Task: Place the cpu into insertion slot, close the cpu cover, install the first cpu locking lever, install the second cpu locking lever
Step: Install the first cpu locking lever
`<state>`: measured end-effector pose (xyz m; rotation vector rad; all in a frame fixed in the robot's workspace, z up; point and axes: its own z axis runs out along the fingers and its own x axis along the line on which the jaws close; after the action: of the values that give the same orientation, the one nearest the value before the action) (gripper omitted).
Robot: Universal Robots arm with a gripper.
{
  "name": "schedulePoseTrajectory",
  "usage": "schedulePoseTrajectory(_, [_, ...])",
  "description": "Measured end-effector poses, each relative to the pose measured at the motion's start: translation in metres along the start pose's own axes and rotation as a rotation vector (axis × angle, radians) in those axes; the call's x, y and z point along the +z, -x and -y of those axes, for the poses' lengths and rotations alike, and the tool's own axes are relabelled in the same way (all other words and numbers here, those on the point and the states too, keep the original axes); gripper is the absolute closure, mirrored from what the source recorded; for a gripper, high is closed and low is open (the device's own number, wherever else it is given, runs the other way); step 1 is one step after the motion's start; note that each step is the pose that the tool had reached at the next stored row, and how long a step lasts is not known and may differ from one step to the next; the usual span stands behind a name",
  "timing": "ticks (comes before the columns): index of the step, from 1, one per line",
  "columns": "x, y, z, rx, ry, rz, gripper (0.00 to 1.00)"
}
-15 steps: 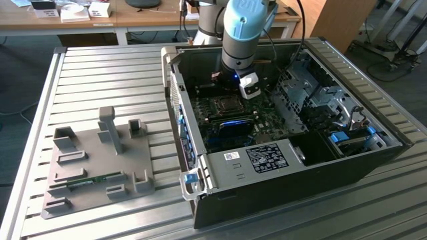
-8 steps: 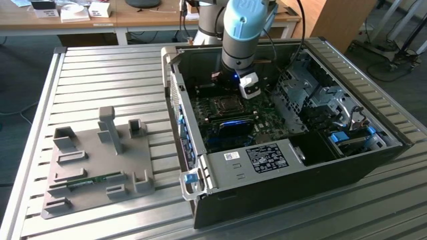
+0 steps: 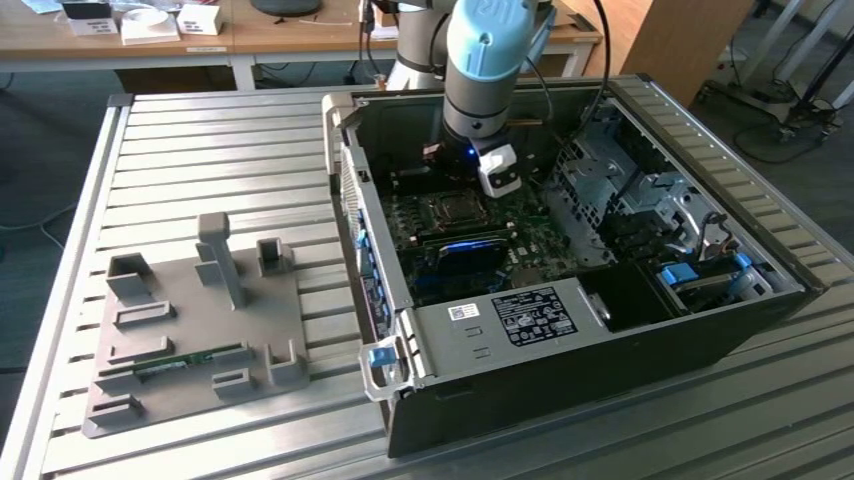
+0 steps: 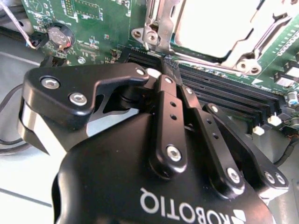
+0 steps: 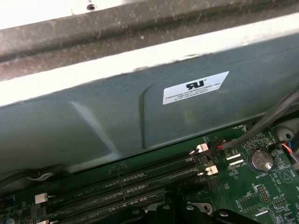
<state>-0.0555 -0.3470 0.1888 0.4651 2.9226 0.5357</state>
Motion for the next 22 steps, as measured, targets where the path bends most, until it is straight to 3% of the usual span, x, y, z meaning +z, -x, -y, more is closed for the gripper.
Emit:
schedulePoseTrajectory(12, [0.0005,-0.0004,-0.0011,0.004,-0.0116,0.0073,0.89])
schedulePoseTrajectory(22, [0.0014,-0.0006,-0.0009,0.004,-0.0122,0.0073,0.89])
